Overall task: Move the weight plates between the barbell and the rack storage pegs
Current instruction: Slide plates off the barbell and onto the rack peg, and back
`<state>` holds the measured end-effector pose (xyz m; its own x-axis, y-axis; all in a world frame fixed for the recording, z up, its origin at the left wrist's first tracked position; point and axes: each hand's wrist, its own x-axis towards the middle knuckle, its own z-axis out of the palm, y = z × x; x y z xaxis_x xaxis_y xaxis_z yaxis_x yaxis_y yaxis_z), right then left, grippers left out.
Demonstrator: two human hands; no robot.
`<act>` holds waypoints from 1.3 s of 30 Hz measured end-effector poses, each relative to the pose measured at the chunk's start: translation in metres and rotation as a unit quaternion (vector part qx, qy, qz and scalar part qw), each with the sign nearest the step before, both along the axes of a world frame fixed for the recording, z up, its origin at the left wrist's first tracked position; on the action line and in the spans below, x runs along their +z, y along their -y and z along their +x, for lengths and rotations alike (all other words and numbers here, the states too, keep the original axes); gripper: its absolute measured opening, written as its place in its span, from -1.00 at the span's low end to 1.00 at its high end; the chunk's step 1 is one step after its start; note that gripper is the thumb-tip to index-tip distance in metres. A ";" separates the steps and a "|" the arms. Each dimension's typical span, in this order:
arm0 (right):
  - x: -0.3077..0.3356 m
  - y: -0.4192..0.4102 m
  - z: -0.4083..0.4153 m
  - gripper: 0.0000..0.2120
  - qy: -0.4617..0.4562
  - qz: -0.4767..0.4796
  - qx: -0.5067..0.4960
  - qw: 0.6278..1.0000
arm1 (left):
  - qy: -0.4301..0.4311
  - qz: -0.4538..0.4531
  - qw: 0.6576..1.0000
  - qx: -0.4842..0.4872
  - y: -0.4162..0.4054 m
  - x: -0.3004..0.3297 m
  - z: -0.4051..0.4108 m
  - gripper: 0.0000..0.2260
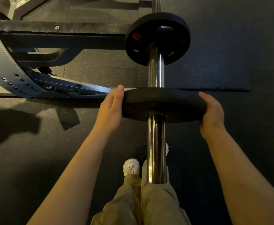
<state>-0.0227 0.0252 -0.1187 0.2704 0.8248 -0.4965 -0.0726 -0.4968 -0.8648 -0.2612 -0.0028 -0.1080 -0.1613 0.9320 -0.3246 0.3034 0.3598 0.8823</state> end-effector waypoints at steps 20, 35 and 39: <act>0.067 0.015 -0.084 -0.56 0.455 0.201 0.329 0.803 | 0.054 0.006 0.996 0.071 0.041 -0.008 0.007 -0.64; 0.028 0.021 -0.014 -0.64 0.104 0.061 0.109 0.987 | -0.196 0.317 0.927 -0.042 0.013 0.009 0.038 -0.68; 0.011 0.019 -0.002 -0.74 0.003 -0.002 0.049 0.999 | -0.312 0.376 0.873 0.015 0.004 0.013 0.068 -0.68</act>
